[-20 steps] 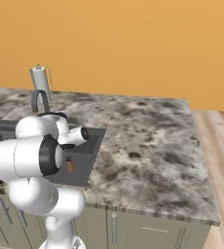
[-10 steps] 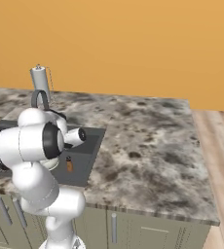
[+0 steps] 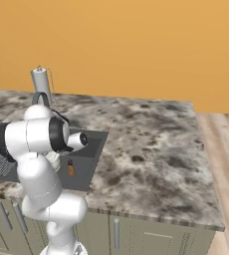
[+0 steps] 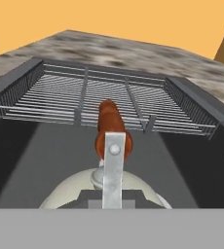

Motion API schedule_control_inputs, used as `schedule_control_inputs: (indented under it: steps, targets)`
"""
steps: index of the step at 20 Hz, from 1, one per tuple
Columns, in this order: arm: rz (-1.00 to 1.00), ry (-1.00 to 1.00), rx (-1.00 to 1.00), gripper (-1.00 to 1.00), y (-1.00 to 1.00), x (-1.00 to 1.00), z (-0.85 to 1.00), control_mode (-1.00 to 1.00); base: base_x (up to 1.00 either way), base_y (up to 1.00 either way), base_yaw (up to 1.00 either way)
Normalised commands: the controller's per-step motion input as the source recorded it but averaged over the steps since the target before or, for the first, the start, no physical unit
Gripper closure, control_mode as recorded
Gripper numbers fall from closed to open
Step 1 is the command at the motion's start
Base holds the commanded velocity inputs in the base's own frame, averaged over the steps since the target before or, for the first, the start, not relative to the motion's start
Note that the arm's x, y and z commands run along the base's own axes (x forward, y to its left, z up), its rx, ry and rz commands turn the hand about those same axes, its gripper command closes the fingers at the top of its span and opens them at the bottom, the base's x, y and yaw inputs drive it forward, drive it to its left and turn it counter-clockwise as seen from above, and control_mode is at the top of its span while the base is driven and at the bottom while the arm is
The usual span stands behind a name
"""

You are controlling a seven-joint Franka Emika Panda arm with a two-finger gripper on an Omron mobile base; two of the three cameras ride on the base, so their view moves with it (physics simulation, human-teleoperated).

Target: Open the cabinet, pick the kettle from the cabinet, and place it in the sink.

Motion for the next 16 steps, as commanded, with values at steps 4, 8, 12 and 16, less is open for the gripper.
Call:
schedule_control_inputs:
  steps: [4,8,12,16]
  targets:
    - [0.02,0.00,0.01,1.00,0.10,0.10,-0.18,-1.00,0.00,0.00,0.00]
    - [0.01,0.00,0.01,1.00,0.13,0.02,-0.23,-1.00,0.00,0.00,0.00]
    - [0.00,0.00,0.03,1.00,0.09,0.07,-0.21,-1.00,0.00,0.00,0.00]
    - [0.00,0.00,0.04,1.00,0.07,0.18,-0.15,-1.00,0.00,0.00,0.00]
